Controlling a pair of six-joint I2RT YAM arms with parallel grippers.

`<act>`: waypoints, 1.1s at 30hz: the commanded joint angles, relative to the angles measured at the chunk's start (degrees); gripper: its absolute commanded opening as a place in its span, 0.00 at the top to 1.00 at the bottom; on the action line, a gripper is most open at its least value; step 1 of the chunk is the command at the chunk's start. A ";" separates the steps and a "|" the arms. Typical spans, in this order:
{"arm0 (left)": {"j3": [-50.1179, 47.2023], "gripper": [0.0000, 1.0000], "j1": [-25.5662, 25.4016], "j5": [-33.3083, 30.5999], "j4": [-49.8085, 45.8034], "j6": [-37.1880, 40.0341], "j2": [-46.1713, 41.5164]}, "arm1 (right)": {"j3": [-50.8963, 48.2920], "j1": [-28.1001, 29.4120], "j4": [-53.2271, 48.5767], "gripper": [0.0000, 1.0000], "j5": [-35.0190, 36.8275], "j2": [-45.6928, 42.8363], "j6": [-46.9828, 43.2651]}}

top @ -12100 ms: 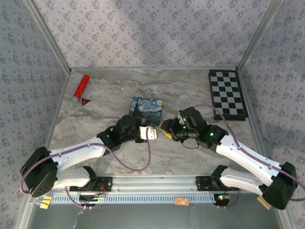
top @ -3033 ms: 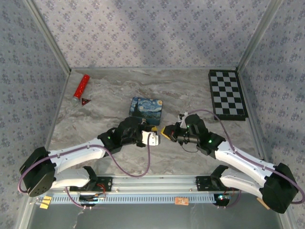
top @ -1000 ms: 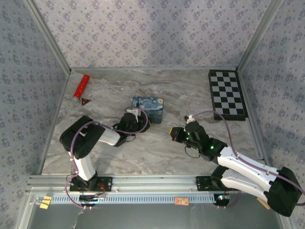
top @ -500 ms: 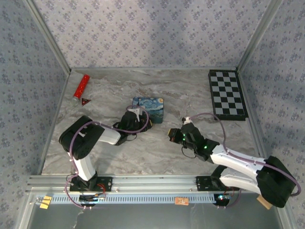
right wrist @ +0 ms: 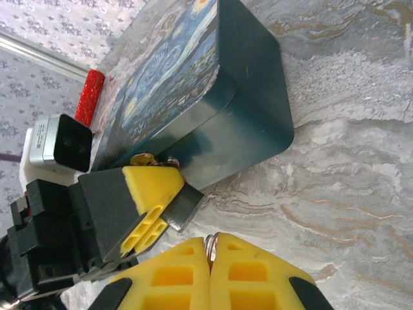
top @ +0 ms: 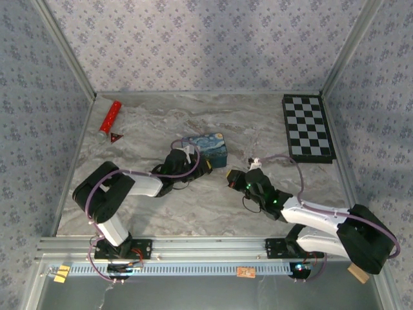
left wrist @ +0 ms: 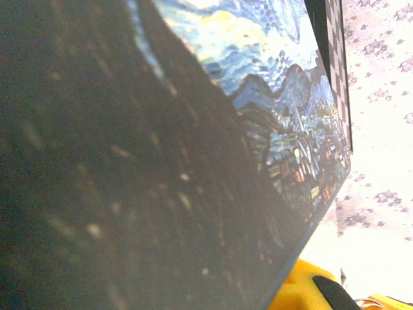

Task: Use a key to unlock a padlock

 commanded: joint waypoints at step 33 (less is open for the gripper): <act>-2.39 1.00 -7.84 -12.27 30.72 -31.22 3.98 | -1.97 1.52 9.52 1.00 8.69 0.89 15.90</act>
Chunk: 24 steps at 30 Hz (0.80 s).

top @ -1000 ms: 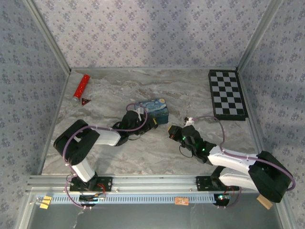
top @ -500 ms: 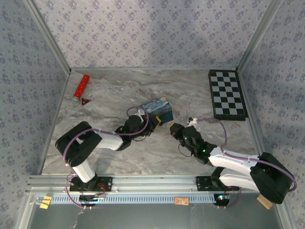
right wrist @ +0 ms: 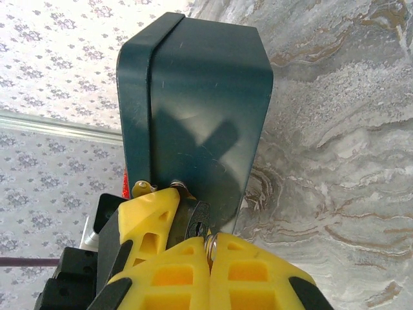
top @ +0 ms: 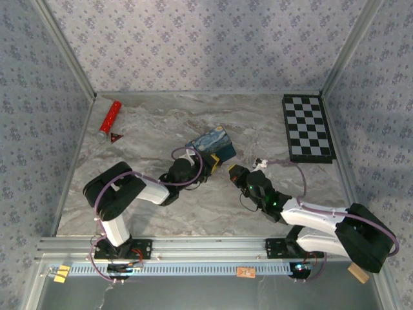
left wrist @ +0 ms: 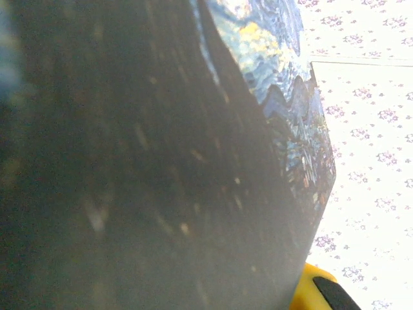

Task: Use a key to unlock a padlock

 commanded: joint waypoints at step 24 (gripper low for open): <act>-0.92 1.00 -0.87 -2.10 5.57 -2.48 -2.27 | 1.04 -1.36 5.98 1.00 1.12 4.65 0.90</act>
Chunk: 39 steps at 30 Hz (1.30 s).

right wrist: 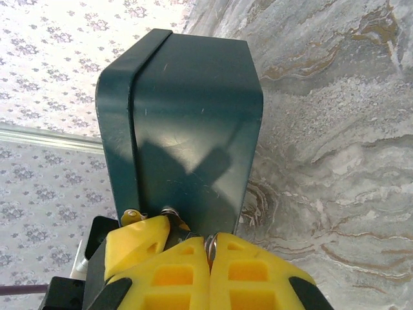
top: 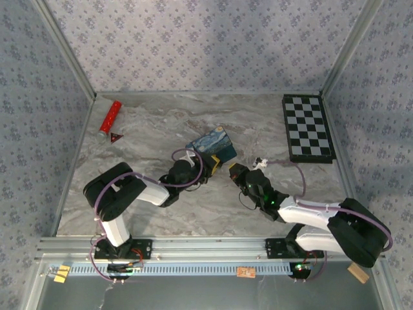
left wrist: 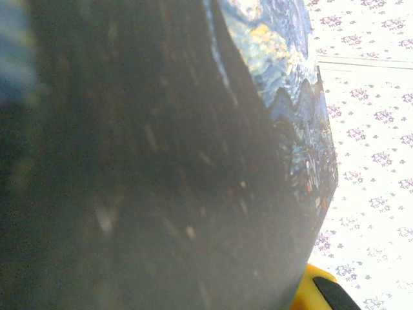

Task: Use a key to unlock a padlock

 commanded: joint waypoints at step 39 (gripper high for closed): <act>0.77 1.00 -1.61 -3.21 6.84 -2.39 -0.87 | 0.87 -0.91 8.42 1.00 -1.62 4.62 2.27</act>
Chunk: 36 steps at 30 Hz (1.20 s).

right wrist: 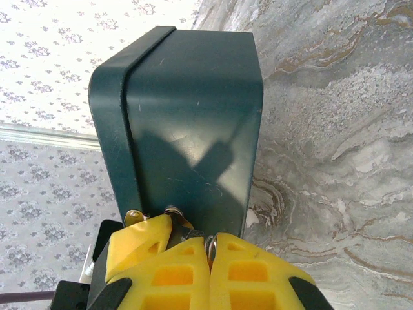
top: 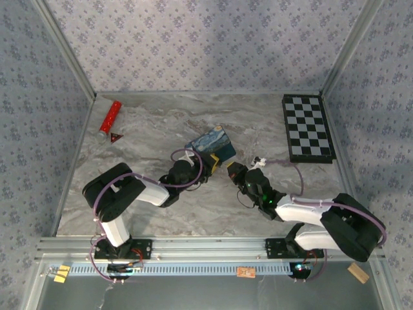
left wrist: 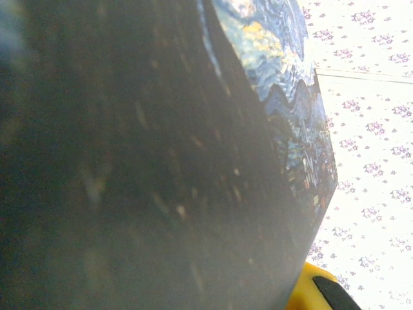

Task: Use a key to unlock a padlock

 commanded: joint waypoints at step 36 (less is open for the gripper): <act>5.34 1.00 -4.73 -1.59 13.21 -4.07 2.93 | 3.73 2.06 11.78 1.00 -5.57 8.39 3.63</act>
